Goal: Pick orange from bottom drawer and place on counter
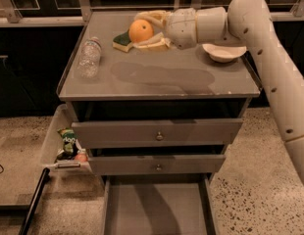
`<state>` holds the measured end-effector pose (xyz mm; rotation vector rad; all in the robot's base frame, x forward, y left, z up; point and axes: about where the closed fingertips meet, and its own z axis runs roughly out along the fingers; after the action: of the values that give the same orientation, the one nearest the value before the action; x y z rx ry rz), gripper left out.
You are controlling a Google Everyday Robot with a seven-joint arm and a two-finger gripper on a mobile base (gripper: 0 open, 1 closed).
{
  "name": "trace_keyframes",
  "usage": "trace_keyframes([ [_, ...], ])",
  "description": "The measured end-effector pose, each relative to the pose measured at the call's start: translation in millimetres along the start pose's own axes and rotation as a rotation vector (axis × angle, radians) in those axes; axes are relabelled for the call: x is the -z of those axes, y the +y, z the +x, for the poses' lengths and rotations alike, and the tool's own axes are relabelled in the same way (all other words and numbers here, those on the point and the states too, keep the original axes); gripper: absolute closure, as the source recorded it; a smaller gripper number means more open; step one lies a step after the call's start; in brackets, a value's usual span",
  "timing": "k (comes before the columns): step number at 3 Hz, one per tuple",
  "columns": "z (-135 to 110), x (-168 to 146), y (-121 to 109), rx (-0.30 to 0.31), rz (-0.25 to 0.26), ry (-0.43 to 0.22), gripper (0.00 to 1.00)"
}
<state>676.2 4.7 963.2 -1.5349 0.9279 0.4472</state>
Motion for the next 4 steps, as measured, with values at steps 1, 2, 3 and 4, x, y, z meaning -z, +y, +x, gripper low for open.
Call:
trace_keyframes([
  [1,12.3,10.9,11.1,-0.048,0.101,0.075,1.00],
  [2,29.7,14.8,22.9,-0.122,0.179,0.127,1.00],
  [3,42.5,21.2,29.8,-0.175,0.214,0.163,1.00],
  [4,51.5,30.0,31.2,-0.207,0.228,0.204,1.00],
])
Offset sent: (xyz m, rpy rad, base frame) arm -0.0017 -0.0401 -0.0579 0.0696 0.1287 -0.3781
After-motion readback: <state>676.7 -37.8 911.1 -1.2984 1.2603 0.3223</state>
